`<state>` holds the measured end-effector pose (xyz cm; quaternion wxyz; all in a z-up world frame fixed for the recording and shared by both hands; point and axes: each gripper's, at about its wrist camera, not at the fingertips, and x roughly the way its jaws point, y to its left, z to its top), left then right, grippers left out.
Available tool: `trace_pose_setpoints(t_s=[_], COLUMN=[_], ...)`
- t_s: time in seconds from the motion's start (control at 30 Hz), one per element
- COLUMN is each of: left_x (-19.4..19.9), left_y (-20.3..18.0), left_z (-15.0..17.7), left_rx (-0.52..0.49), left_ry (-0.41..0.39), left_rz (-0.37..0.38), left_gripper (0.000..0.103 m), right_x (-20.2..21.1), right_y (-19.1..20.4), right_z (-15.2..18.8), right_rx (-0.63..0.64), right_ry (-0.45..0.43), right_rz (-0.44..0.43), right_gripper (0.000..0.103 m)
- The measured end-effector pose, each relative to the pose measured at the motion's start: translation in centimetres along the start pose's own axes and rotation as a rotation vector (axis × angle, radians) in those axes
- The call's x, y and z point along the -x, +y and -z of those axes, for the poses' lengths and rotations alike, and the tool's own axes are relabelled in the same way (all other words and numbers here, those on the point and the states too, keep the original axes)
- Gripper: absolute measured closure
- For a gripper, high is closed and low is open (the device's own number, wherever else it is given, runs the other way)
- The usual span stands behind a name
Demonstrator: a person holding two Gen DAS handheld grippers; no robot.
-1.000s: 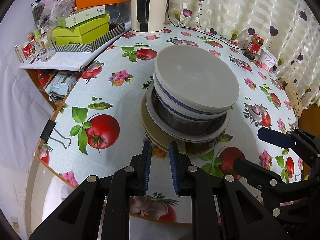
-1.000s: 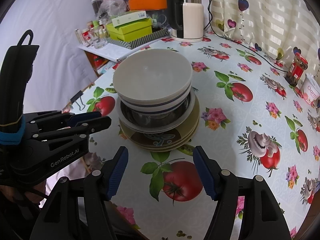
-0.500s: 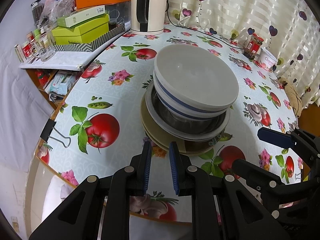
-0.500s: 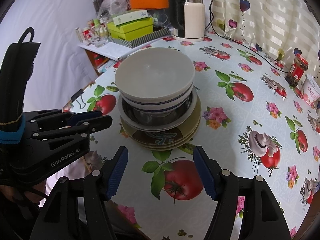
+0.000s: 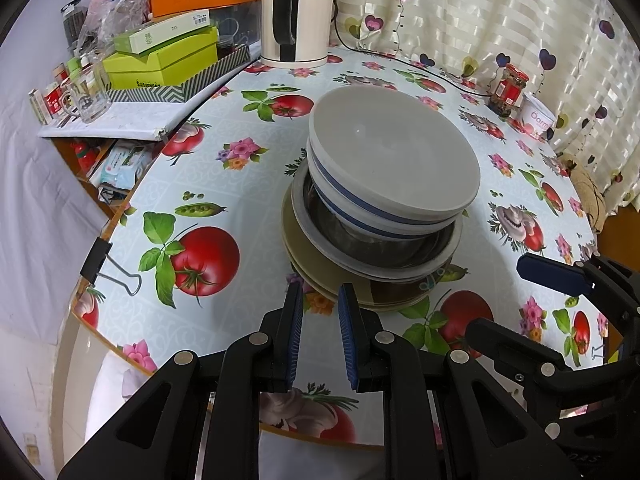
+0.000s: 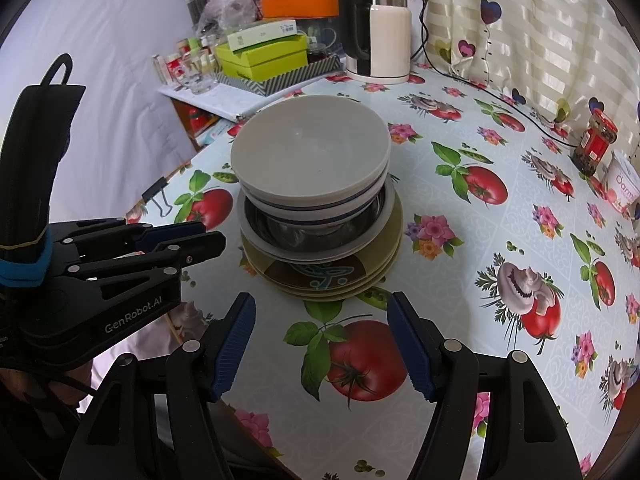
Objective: Organize plates and bowls
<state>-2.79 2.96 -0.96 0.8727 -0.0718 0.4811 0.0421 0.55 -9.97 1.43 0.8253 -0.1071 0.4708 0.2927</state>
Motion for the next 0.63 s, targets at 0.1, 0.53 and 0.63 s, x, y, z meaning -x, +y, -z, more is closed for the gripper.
trace_pose_setpoints(t_s=[0.1, 0.53, 0.63], left_x=[-0.03, 0.0, -0.03], left_y=[0.02, 0.07, 0.19], left_z=[0.08, 0.15, 0.26], left_rx=[-0.001, 0.001, 0.0], left_ry=[0.001, -0.007, -0.003], left_rz=[-0.001, -0.002, -0.004], left_gripper=[0.084, 0.084, 0.084], right_x=[0.0, -0.04, -0.09], right_y=[0.01, -0.02, -0.06], right_z=[0.0, -0.08, 0.03], right_rx=[0.0, -0.001, -0.001], right_ry=[0.0, 0.0, 0.0], right_rz=[0.0, 0.001, 0.0], right_gripper=[0.034, 0.034, 0.034])
